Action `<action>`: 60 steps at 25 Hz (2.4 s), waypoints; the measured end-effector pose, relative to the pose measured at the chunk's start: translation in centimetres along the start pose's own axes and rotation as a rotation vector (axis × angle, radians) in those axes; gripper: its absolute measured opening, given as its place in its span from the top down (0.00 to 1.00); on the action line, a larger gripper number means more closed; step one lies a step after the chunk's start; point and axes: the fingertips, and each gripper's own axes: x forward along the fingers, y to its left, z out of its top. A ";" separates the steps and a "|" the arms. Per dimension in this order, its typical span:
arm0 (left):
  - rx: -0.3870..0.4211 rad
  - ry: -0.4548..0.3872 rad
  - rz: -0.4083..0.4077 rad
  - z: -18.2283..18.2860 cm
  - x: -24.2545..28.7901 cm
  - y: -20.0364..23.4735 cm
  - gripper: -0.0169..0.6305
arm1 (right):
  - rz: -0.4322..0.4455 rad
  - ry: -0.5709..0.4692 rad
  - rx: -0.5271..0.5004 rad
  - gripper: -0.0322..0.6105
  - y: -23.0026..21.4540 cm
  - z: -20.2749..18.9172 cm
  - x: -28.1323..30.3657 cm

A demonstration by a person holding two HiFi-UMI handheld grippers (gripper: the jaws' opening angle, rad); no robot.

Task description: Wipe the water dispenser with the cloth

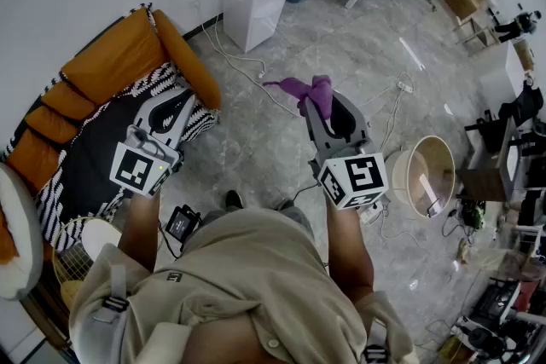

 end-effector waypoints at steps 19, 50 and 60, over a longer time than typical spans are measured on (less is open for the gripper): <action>-0.011 0.090 0.067 -2.5 6.2 2.0 0.94 | 0.083 -0.015 0.102 0.72 -7.5 -1.2 8.3; -0.012 0.240 0.185 -6.8 32.5 6.8 0.94 | 0.254 0.069 0.230 0.72 -29.7 -6.7 27.5; -0.025 0.131 0.046 -8.9 41.9 16.6 0.94 | 0.125 0.134 0.212 0.72 -32.8 -7.4 35.6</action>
